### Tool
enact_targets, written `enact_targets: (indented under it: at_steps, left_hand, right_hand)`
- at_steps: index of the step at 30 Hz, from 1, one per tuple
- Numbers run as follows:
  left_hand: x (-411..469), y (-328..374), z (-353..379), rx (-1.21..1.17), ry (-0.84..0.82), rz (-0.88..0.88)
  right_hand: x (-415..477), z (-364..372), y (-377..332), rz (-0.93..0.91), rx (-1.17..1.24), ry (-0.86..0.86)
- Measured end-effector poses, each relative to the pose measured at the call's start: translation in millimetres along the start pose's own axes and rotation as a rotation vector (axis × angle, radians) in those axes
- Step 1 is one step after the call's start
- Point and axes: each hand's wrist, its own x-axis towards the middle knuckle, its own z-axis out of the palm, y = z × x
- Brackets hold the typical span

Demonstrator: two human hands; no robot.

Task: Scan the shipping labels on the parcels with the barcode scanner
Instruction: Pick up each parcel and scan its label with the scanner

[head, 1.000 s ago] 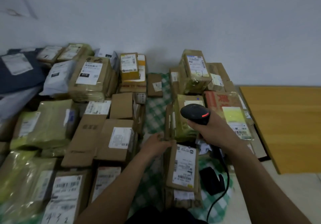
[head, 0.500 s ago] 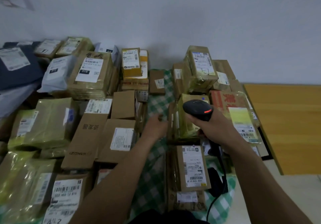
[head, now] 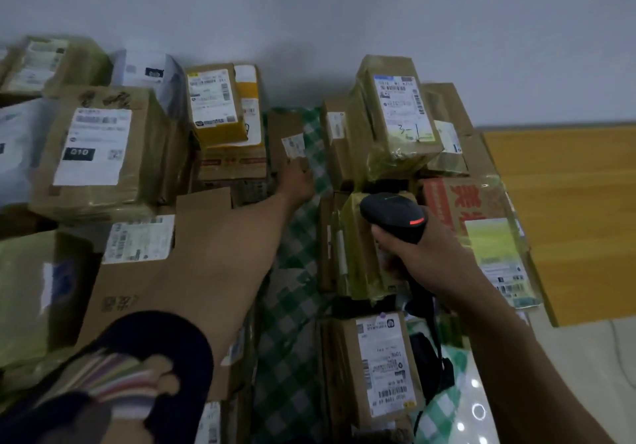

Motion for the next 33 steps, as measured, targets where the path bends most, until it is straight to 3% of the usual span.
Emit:
enact_targets:
  at_steps: [6, 11, 16, 25, 30, 33]
  left_hand:
    - [50.1, -15.6, 15.7, 0.14, -0.083, 0.012]
    - [63.5, -36.7, 25.7, 0.498, -0.33, -0.004]
    - [31.6, -35.3, 40.5, 0.649, -0.455, 0.004]
    - [-2.4, -39.7, 46.1, 0.097, -0.015, -0.075]
    - [1.1, -43.8, 49.8, -0.199, 0.104, -0.205]
    - [3.8, -59.4, 58.8, -0.133, 0.082, -0.205]
  right_hand:
    - [7.1, -2.3, 6.1, 0.154, 0.06, 0.045]
    - [6.7, -3.6, 2.2, 0.163, 0.016, 0.076]
    - [6.9, -1.3, 3.2, 0.174, 0.043, 0.071]
    - [6.2, -0.7, 4.3, 0.174, 0.059, 0.052]
    - [7.5, -1.3, 7.6, 0.163, 0.03, 0.062]
    - [11.1, -0.6, 11.5, 0.157, 0.014, 0.08]
